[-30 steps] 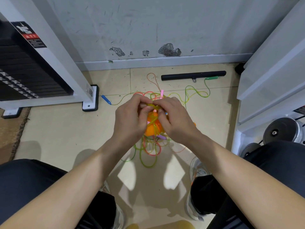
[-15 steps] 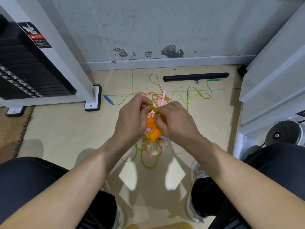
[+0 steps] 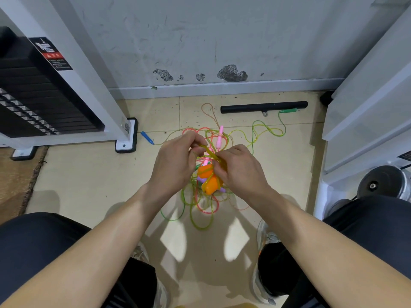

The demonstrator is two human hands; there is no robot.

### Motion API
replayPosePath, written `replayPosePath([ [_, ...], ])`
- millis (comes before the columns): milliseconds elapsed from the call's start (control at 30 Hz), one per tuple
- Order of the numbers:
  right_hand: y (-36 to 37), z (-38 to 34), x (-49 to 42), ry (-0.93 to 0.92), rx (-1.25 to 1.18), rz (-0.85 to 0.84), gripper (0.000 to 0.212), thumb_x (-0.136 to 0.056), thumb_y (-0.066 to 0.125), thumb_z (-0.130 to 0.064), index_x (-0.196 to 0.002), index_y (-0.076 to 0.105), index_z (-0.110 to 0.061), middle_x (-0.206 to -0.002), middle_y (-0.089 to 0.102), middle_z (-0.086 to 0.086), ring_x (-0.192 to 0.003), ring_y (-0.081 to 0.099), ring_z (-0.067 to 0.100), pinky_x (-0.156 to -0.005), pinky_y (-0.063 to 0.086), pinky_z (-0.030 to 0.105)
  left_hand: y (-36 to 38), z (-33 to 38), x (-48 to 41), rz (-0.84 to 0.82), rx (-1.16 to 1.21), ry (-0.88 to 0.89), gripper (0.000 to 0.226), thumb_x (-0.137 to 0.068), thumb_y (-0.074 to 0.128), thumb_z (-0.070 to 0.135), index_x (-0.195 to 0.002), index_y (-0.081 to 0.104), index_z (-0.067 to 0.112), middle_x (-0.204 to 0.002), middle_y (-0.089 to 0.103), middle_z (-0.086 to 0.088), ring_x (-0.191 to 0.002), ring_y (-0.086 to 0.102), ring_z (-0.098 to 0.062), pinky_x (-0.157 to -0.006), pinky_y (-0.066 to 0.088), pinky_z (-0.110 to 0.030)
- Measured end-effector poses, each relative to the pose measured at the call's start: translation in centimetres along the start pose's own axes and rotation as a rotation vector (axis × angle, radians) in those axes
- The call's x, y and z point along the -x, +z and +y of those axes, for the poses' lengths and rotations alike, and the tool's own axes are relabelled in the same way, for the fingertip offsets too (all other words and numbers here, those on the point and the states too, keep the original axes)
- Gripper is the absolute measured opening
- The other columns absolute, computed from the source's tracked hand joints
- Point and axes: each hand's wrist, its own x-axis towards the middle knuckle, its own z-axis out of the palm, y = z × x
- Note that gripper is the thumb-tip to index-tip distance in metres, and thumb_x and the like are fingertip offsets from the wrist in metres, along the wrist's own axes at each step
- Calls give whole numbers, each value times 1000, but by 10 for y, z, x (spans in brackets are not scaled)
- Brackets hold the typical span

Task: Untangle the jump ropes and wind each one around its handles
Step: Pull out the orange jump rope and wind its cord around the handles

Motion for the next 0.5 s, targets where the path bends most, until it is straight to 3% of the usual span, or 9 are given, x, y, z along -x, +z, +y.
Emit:
replayPosePath([
  [100, 9, 1, 1, -9, -74, -73, 26, -98, 58, -27, -104, 75, -9, -112, 62, 7, -109, 51, 30, -85, 48, 38, 4, -4, -1, -49, -229, 57, 5, -95, 62, 29, -100, 64, 29, -94, 63, 13, -85, 59, -13, -67, 48, -32],
  [167, 11, 0, 0, -7, -158, -99, 25, -99, 58, -24, -98, 74, -6, -108, 56, 7, -101, 54, 29, -81, 49, 40, 4, -7, -3, -25, -283, 35, 5, -95, 62, 32, -99, 63, 28, -104, 54, 11, -84, 51, -10, -63, 45, -32],
  [233, 11, -2, -6, 0, -204, -92, 21, -97, 59, -22, -94, 73, -7, -103, 58, 7, -93, 58, 28, -76, 50, 41, 4, -5, -9, -58, -120, -18, 2, -96, 62, 26, -94, 60, 26, -109, 56, 10, -91, 56, -11, -71, 52, -37],
  [300, 9, -2, -15, 20, -258, -50, 15, -93, 62, -21, -92, 73, -9, -98, 59, 3, -90, 60, 27, -75, 50, 42, 6, -1, -16, -111, 167, -158, 10, -95, 63, 22, -87, 59, 28, -100, 67, 8, -94, 63, -10, -84, 55, -41],
  [400, 5, -3, -32, 49, -366, -1, 7, -88, 68, -24, -90, 72, -19, -93, 58, -11, -91, 59, 17, -77, 51, 43, 10, 0, -29, 11, 408, -350, 7, -87, 64, 33, -82, 60, 29, -79, 69, 3, -82, 67, -19, -82, 56, -49],
  [500, 5, -3, -62, 127, -487, -16, 8, -86, 74, -24, -94, 73, -24, -96, 64, -10, -91, 63, 13, -81, 52, 42, 11, -11, -56, 126, 519, -444, 11, -87, 68, 33, -82, 63, 25, -71, 69, -7, -73, 68, -30, -73, 58, -55],
])
